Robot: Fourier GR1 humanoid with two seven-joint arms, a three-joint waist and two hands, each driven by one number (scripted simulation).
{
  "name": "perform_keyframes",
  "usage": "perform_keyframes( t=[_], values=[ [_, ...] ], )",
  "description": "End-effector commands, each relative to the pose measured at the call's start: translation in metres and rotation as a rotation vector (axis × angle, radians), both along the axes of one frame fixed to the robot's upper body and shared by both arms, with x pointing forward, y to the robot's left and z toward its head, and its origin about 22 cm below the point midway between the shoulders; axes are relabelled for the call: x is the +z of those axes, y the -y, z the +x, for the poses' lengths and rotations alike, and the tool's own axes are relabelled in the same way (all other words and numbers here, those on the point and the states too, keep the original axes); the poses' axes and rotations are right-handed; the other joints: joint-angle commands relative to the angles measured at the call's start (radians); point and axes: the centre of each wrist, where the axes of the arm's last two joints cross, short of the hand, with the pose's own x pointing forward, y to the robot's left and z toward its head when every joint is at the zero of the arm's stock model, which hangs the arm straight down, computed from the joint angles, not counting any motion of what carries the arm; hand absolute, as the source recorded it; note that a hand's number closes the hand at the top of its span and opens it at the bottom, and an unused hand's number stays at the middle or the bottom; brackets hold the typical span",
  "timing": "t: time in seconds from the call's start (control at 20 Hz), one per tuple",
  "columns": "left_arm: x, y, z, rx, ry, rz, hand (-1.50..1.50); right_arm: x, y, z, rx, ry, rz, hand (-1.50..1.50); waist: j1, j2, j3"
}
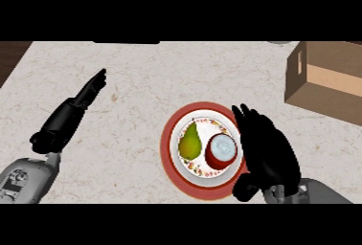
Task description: Pick the can from the plate and place it in the cardboard box
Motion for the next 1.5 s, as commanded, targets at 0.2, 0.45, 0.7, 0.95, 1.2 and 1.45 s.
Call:
perform_keyframes(
  t=[0.2, 0.45, 0.7, 0.95, 1.2, 1.45],
  values=[
    [-0.011, -0.011, -0.007, 0.004, -0.009, -0.003, 0.0, -0.016, -0.053, 0.021, -0.176, -0.084, -0.186, -1.5, -0.009, -0.002, 0.003],
    [-0.021, -0.016, -0.014, 0.033, -0.01, 0.013, 0.0, -0.021, -0.053, 0.031, -0.217, -0.116, -0.207, -1.5, -0.02, -0.003, 0.004],
    [-0.006, -0.005, -0.003, 0.03, 0.013, -0.009, 0.0, -0.024, -0.066, 0.033, -0.223, -0.117, -0.223, -1.5, -0.031, -0.002, 0.006],
    [0.0, -0.016, -0.001, 0.042, 0.011, 0.007, 0.0, -0.031, -0.071, 0.031, -0.212, -0.129, -0.185, -1.5, -0.026, 0.001, 0.007],
    [-0.016, -0.003, -0.004, 0.027, -0.003, -0.009, 0.0, -0.044, -0.078, 0.029, -0.23, -0.153, -0.198, -1.5, -0.029, 0.002, 0.007],
    [-0.013, -0.001, -0.007, 0.032, 0.005, -0.011, 0.0, -0.064, -0.071, 0.034, -0.268, -0.163, -0.252, -1.5, -0.026, 0.002, 0.007]
  ],
)
